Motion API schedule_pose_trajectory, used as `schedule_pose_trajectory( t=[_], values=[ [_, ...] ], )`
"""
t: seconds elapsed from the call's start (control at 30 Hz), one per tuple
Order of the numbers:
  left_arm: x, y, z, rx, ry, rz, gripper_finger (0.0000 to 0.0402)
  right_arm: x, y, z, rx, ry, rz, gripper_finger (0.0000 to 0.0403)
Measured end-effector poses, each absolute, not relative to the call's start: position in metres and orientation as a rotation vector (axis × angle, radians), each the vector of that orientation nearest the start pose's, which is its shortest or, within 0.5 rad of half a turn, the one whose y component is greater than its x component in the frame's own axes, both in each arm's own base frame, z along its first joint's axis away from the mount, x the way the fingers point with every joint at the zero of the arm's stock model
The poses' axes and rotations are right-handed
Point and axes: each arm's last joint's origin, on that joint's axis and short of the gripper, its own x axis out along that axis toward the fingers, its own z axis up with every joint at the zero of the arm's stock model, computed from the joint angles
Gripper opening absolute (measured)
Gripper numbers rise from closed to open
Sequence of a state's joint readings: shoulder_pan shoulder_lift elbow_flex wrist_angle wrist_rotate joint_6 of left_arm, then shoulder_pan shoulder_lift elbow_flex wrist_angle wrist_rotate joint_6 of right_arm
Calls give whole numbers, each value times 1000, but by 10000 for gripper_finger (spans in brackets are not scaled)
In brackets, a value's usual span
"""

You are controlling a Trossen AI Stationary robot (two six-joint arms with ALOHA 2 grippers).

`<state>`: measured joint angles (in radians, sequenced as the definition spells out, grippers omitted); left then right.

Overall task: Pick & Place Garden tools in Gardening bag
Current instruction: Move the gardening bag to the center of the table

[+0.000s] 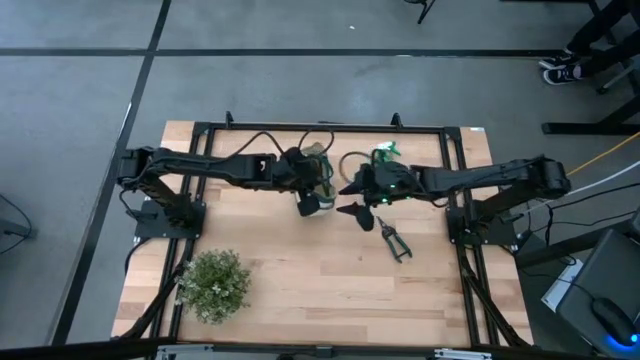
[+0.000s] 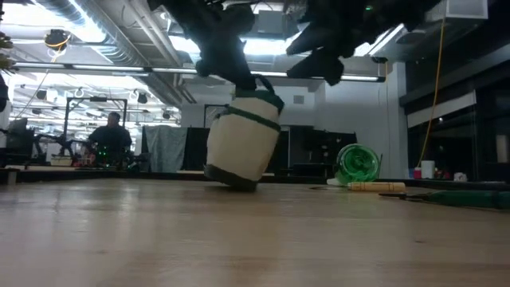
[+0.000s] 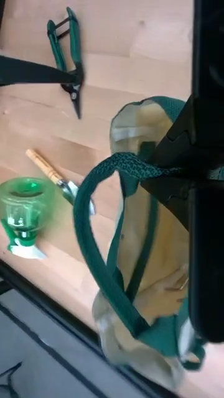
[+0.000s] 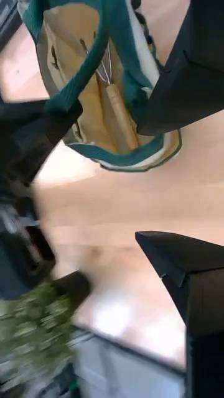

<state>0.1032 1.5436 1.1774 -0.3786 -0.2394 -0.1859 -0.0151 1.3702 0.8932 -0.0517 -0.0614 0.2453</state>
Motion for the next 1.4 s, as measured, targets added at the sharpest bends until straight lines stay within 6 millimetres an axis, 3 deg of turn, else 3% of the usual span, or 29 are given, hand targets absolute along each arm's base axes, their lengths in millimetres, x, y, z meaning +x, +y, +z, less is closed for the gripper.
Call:
schedule_pose_trajectory(
  t=[0.17,0.53,0.67,0.9,1.23,1.4],
  values=[
    [333,40,268,-153,713,401,2,321,-7,257,87,632,1,268],
    [334,34,268,-165,715,367,2,347,-13,226,-47,784,1,260],
    [332,32,268,-168,728,350,7,347,-10,225,-52,794,10,195],
    [317,33,278,-152,762,411,5,341,-3,220,-49,871,23,19],
    [296,33,302,-169,694,500,25,341,-3,221,-50,871,22,5],
    [287,34,302,-231,723,545,51,337,-3,225,-59,880,14,4]
  ],
)
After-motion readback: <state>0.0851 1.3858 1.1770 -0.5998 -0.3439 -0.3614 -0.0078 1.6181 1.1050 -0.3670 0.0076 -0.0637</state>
